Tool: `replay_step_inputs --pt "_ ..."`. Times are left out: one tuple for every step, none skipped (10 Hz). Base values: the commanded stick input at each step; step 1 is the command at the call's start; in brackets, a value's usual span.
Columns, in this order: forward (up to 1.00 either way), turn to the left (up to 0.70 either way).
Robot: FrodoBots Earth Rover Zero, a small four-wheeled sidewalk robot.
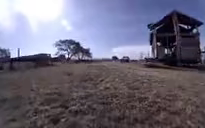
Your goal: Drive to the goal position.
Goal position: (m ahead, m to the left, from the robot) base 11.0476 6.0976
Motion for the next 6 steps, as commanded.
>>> replay_step_inputs --pt "0.70 0.00" --pt "0.70 0.00" --pt "0.70 0.00" --pt "0.70 0.00" --pt "0.70 0.00" --pt "0.70 0.00"
